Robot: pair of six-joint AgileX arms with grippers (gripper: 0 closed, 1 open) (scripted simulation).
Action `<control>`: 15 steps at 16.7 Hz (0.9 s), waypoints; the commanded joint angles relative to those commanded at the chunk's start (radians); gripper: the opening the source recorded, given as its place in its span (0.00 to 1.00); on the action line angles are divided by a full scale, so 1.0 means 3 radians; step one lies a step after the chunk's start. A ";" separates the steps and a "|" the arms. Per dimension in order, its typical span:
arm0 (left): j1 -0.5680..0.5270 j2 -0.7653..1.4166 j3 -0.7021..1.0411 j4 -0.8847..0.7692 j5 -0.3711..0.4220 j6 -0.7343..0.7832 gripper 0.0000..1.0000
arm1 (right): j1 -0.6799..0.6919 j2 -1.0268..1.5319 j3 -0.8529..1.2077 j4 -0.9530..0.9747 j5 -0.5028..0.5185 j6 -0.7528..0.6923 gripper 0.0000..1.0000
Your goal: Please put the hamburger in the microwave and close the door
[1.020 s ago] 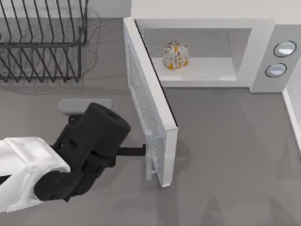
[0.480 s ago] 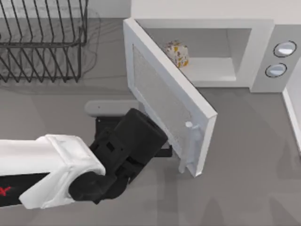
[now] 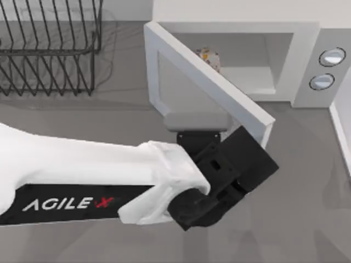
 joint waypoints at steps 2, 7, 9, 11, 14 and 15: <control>-0.0085 0.0146 0.0158 -0.0087 -0.0046 -0.0091 0.00 | 0.0000 0.0000 0.0000 0.0000 0.0000 0.0000 1.00; -0.0089 0.0164 0.0187 -0.0098 -0.0047 -0.0109 0.00 | 0.0000 0.0000 0.0000 0.0000 0.0000 0.0000 1.00; -0.0126 0.0274 0.0311 -0.0176 -0.0068 -0.0156 0.00 | 0.0000 0.0000 0.0000 0.0000 0.0000 0.0000 1.00; -0.0203 0.0471 0.0577 -0.0312 -0.0101 -0.0231 0.00 | 0.0000 0.0000 0.0000 0.0000 0.0000 0.0000 1.00; -0.0331 0.0822 0.1168 -0.0571 -0.0145 -0.0366 0.00 | 0.0000 0.0000 0.0000 0.0000 0.0000 0.0000 1.00; -0.0365 0.0933 0.1363 -0.0659 -0.0157 -0.0410 0.00 | 0.0000 0.0000 0.0000 0.0000 0.0000 0.0000 1.00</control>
